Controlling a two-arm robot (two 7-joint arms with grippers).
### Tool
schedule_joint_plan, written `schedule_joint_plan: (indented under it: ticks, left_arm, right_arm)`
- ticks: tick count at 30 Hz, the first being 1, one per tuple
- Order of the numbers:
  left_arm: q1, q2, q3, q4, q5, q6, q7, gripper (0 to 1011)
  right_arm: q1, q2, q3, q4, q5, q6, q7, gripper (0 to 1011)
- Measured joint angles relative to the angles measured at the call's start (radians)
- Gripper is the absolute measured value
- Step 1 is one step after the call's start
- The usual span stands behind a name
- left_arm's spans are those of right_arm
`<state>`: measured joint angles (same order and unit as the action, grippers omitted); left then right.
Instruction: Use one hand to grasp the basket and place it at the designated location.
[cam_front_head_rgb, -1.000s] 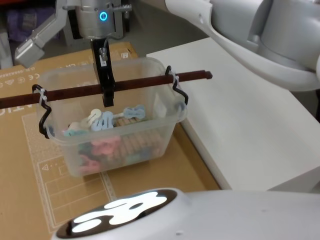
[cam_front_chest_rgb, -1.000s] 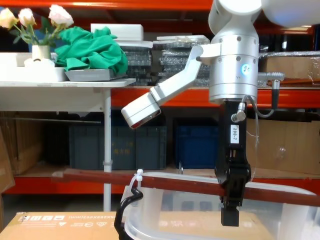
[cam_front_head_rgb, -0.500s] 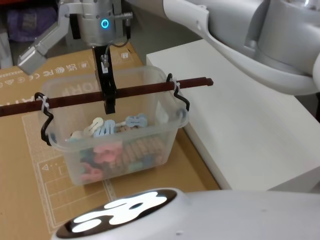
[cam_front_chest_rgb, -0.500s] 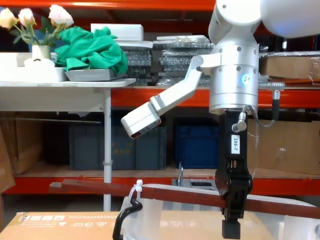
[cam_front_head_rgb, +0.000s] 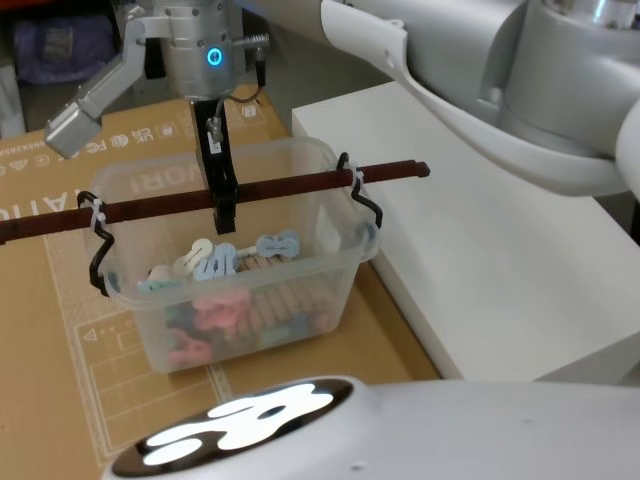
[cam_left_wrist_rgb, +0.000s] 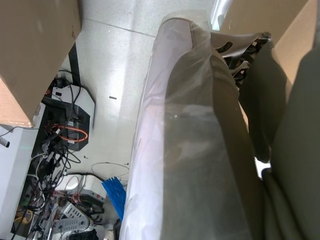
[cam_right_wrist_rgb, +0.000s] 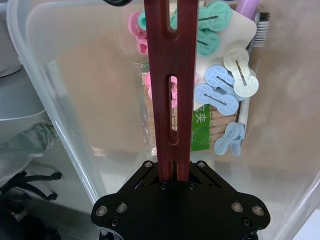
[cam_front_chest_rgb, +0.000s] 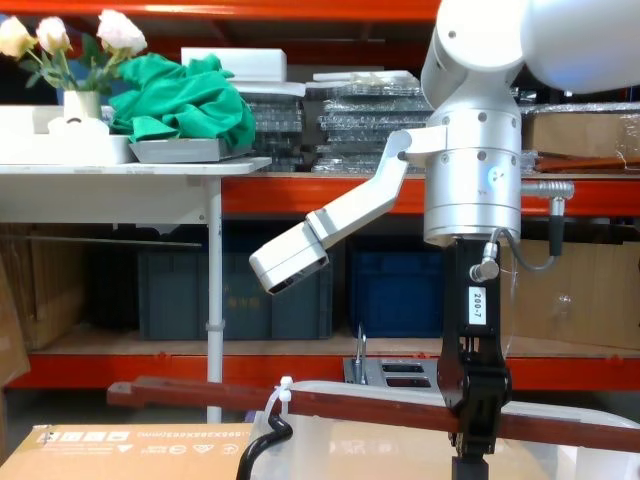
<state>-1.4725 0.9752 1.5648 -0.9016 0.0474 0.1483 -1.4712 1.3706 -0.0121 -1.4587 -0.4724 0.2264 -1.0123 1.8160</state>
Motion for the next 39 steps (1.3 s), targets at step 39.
schedule_joint_plan:
  ticks: [39]
  left_arm:
    - [0.000,0.000,0.000,0.000,0.000,0.000,0.000,0]
  right_arm:
    - [-0.022,-0.130,0.023,0.270,0.050,-0.121,0.086,6]
